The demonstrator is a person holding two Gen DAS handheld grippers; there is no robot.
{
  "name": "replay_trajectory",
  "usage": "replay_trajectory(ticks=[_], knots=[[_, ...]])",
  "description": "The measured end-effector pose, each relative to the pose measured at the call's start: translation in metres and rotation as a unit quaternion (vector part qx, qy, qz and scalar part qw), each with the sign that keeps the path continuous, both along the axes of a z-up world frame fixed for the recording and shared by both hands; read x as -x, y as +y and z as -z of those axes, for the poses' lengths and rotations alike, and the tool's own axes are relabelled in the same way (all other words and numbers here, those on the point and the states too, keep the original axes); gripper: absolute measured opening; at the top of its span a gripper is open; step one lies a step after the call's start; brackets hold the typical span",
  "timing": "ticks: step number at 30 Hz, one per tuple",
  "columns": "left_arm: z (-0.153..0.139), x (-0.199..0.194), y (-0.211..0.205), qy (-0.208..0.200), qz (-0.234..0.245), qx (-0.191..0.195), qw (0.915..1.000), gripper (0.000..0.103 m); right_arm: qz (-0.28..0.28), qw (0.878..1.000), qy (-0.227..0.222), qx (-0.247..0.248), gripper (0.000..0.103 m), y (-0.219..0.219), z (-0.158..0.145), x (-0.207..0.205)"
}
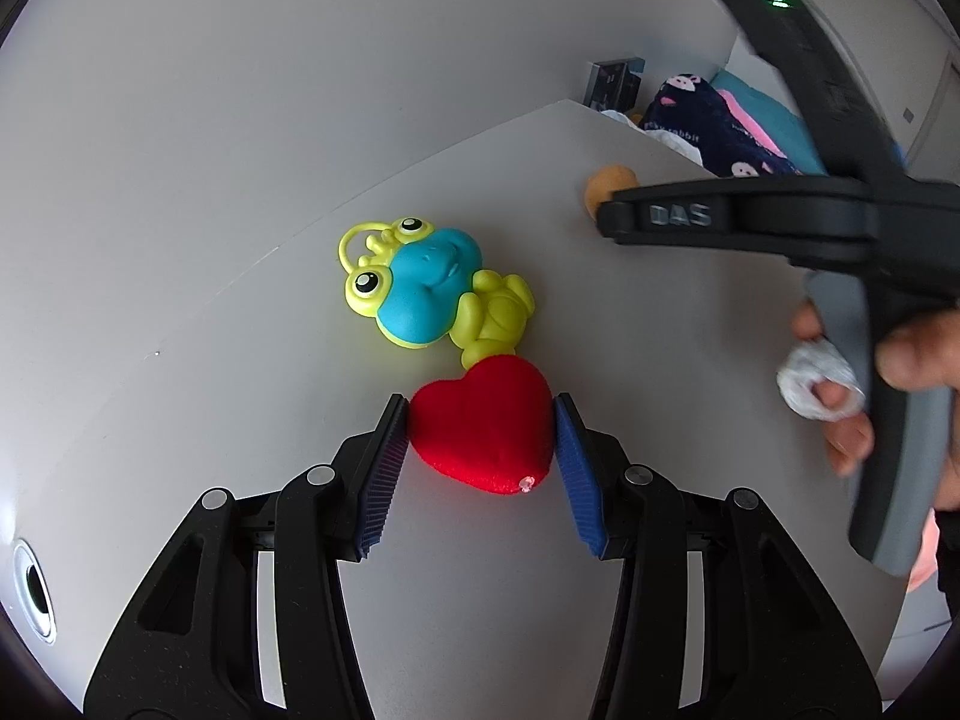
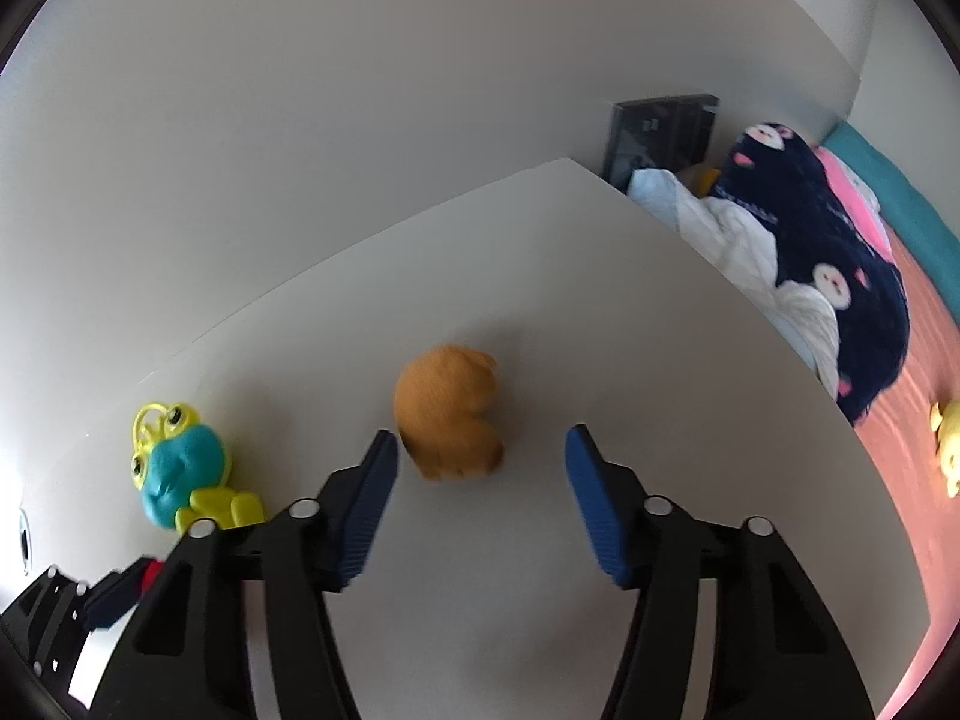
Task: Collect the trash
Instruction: 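Grasp the red heart with the left tool while the right tool grasps the brown bear, then carry heart and bear to the black bin and release both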
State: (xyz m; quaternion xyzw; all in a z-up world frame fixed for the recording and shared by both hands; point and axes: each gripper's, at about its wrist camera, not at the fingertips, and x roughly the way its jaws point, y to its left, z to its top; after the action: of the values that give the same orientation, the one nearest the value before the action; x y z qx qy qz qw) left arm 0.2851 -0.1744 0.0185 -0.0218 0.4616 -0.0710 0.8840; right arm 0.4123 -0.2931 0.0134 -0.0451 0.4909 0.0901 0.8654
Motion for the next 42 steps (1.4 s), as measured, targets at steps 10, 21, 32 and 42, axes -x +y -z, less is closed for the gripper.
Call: replay_trajectory(ticks=[10,21,32,42], knots=[[-0.001,0.002,0.0,0.004,-0.002,-0.002,1.0,0.048,-0.02,1.0,0.009,-0.008,0.038,-0.004,-0.007,0.005],[-0.028,0.027,-0.008,-0.014,-0.007,-0.004,0.9999,0.048,-0.009,0.999,-0.006,-0.034,0.038,-0.045,-0.04,0.053],[-0.06,0.064,-0.066,-0.034,0.038,-0.004,0.9987,0.048,0.019,0.997,-0.027,-0.074,0.038,-0.109,-0.074,0.136],[-0.077,0.092,-0.155,-0.046,0.118,-0.001,0.9919,0.048,0.071,0.992,-0.04,-0.092,0.038,-0.194,-0.09,0.2]])
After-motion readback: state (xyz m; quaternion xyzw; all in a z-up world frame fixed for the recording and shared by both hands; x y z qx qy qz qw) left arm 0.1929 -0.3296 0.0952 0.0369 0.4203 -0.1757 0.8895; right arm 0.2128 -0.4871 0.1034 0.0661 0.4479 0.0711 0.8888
